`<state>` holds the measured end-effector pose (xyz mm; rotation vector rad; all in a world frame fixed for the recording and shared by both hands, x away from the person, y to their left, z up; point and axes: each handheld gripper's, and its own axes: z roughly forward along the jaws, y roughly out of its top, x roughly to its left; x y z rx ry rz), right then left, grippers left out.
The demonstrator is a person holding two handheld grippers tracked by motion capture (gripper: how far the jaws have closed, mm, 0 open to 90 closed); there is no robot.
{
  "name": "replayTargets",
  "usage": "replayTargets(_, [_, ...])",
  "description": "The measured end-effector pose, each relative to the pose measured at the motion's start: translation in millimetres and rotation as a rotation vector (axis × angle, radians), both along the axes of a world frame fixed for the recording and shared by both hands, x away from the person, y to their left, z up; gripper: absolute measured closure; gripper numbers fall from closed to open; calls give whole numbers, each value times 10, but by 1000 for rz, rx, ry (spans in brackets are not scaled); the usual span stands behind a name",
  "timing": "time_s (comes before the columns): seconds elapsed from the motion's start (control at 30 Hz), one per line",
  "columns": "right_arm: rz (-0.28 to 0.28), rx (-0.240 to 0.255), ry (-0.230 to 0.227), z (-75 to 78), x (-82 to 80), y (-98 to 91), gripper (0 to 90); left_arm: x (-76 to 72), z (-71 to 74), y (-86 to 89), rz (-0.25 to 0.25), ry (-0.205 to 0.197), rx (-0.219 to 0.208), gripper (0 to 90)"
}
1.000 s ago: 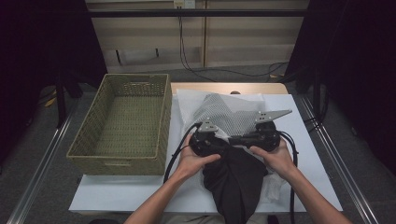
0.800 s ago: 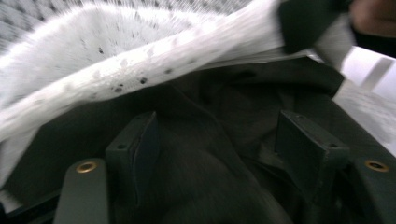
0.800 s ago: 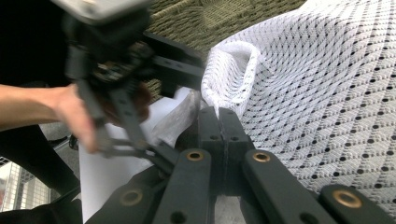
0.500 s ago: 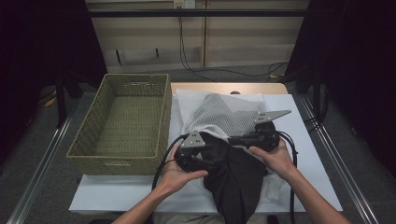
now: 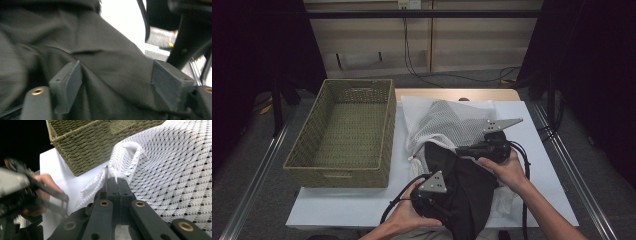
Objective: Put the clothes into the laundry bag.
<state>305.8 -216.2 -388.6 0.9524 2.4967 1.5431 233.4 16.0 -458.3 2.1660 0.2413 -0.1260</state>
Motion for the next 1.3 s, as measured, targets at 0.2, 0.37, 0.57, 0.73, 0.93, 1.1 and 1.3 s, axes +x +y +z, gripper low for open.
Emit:
replayTargets(0.2, [3,2,2,-1,2,-2,898,-42,-116,-83,-31,-9,45,192])
replayTargets(0.37, [8,-5,3,-5,1,12,898,-86,-219,-164,-69,-63,118,173])
replayTargets(0.57, [7,-4,13,-17,11,14,897,-61,-213,-225,-64,-108,145,329])
replayTargets(0.73, [6,-7,13,-24,13,21,897,-9,-186,-207,-68,-103,147,624])
replayTargets(0.93, [6,-9,10,-21,15,18,898,94,-100,-152,-57,-42,82,788])
replayTargets(1.1, [4,-9,7,-12,17,3,898,134,93,-92,-32,-22,7,805])
replayTargets(1.3, [1,-5,7,-5,24,-7,898,183,257,-35,-8,8,-97,800])
